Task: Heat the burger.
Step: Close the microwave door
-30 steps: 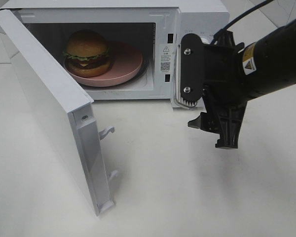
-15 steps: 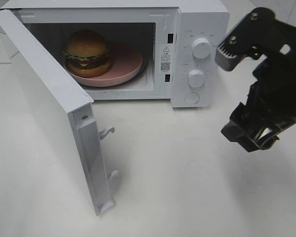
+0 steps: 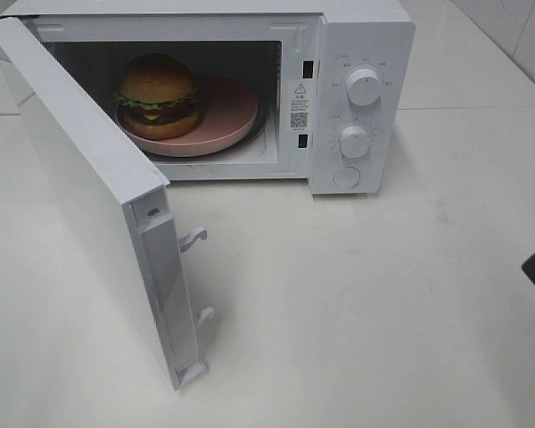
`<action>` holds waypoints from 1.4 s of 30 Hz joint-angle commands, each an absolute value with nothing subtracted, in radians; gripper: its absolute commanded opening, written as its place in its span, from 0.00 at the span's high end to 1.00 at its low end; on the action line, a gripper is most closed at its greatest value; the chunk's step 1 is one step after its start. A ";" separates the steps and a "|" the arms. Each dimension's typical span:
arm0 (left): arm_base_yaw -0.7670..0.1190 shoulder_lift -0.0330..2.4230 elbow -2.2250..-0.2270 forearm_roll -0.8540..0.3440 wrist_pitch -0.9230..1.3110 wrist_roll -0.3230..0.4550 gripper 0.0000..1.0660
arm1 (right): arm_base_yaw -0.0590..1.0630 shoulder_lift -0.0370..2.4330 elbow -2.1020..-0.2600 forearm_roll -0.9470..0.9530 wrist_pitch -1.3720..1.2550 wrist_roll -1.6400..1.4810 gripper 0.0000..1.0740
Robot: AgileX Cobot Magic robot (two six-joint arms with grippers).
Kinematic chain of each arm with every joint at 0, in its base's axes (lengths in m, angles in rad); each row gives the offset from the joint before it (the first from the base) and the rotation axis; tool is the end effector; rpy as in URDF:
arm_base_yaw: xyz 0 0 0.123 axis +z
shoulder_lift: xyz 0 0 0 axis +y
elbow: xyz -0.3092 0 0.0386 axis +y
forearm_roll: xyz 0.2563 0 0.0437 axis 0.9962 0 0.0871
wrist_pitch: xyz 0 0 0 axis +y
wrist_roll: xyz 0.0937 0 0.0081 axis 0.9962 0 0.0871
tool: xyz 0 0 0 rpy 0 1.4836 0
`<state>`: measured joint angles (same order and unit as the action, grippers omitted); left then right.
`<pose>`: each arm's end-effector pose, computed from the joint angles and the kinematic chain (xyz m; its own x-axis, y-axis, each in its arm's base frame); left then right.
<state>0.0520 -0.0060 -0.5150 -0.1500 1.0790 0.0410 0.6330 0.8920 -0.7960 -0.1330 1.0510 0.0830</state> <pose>-0.0250 -0.0137 0.2832 -0.4506 -0.0535 -0.8911 0.0524 0.9949 -0.0862 0.1202 0.0748 0.3255 -0.7107 -0.5009 -0.4940 -0.5302 0.8429 -0.0920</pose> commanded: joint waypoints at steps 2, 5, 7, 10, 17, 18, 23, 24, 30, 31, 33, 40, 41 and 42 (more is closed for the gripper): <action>0.051 -0.021 -0.514 -0.150 1.071 0.039 0.06 | 0.629 0.779 -0.793 -0.138 1.122 0.090 0.29; 0.051 -0.021 -0.514 -0.150 1.071 0.039 0.06 | 0.629 0.716 -0.793 -0.138 1.157 0.090 0.29; 0.051 -0.021 -0.514 -0.150 1.071 0.039 0.06 | 0.629 0.695 -0.791 -0.140 1.169 0.090 0.29; 0.051 -0.021 -0.514 -0.150 1.071 0.039 0.06 | 0.629 0.608 -0.759 -0.140 1.180 0.090 0.29; 0.051 -0.021 -0.514 -0.150 1.071 0.039 0.06 | 0.621 0.443 -0.672 -0.146 1.218 0.090 0.29; 0.051 -0.021 -0.514 -0.150 1.071 0.039 0.06 | 0.621 0.443 -0.672 -0.146 1.218 0.090 0.29; 0.051 -0.021 -0.514 -0.150 1.071 0.039 0.06 | 0.520 0.348 -0.629 -0.148 1.214 0.070 0.29; 0.051 -0.021 -0.514 -0.150 1.071 0.039 0.06 | 0.494 0.328 -0.622 -0.148 1.204 0.067 0.29; 0.051 -0.021 -0.514 -0.150 1.071 0.039 0.06 | 0.368 0.199 -0.567 -0.137 1.129 0.074 0.29; 0.051 -0.021 -0.514 -0.150 1.071 0.039 0.06 | 0.368 0.199 -0.567 -0.137 1.129 0.074 0.29; 0.051 -0.021 -0.514 -0.150 1.071 0.039 0.06 | 0.321 0.152 -0.546 -0.138 1.106 0.074 0.29; 0.051 -0.021 -0.514 -0.150 1.071 0.039 0.06 | 0.261 0.083 -0.534 -0.137 1.067 0.074 0.29; 0.051 -0.021 -0.514 -0.150 1.071 0.039 0.06 | 0.243 0.067 -0.530 -0.136 1.050 0.075 0.29; 0.051 -0.021 -0.514 -0.150 1.071 0.039 0.06 | 0.236 0.061 -0.526 -0.135 1.037 0.075 0.29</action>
<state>0.0520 -0.0060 -0.5150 -0.1500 1.0790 0.0410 0.2590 0.0840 -0.5370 -0.1330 1.0730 0.0780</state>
